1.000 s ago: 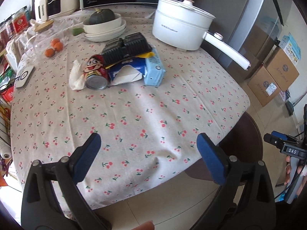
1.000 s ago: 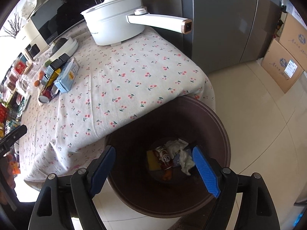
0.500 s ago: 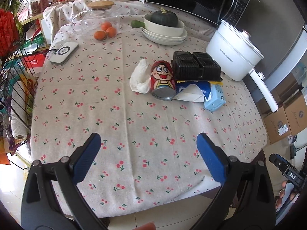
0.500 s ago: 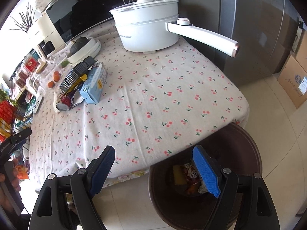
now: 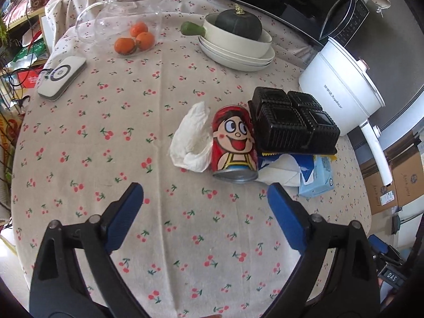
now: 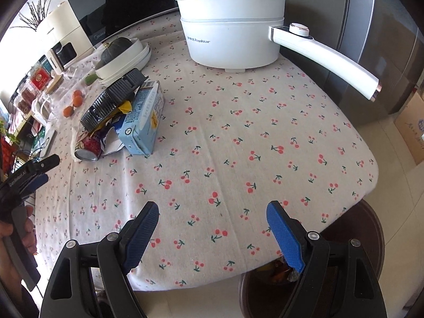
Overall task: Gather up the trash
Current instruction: 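Grasp the cartoon-face can with the left gripper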
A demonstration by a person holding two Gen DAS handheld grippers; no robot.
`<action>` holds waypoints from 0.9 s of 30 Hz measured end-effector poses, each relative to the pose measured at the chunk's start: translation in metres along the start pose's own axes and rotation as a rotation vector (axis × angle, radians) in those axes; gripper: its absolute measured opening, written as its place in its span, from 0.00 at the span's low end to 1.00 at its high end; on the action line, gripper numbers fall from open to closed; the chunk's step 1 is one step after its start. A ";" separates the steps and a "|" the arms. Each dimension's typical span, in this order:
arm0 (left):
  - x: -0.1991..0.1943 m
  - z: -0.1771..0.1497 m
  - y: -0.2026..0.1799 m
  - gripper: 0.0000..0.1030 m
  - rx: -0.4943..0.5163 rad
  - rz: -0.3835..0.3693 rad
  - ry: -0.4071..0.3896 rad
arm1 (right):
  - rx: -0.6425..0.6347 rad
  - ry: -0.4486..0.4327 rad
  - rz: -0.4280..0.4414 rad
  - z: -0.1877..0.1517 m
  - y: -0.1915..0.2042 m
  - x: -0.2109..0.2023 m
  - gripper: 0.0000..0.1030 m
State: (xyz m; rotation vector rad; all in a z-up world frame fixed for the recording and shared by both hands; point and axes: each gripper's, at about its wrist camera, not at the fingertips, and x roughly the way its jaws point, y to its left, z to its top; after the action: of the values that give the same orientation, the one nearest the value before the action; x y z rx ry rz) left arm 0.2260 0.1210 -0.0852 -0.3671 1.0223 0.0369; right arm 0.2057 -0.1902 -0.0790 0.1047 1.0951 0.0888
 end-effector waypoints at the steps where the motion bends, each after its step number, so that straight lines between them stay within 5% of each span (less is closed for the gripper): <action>1: 0.005 0.002 -0.003 0.86 0.006 -0.006 0.002 | 0.009 0.009 0.004 0.003 0.000 0.005 0.82; 6: 0.029 0.005 -0.016 0.80 0.022 -0.011 0.029 | 0.046 0.032 0.020 0.013 0.000 0.021 0.82; 13: 0.048 0.007 -0.026 0.53 0.048 -0.008 0.053 | 0.047 0.034 0.019 0.015 0.004 0.028 0.82; 15: 0.047 0.006 -0.027 0.53 0.056 0.006 0.048 | 0.027 0.020 0.006 0.015 0.007 0.025 0.82; 27: 0.003 -0.001 0.002 0.52 0.101 0.051 0.057 | -0.435 -0.163 -0.169 0.019 0.092 0.001 0.82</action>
State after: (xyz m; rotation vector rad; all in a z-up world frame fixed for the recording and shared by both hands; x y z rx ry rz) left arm 0.2262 0.1219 -0.0890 -0.2514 1.0852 0.0205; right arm 0.2208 -0.0997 -0.0593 -0.3651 0.8973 0.1621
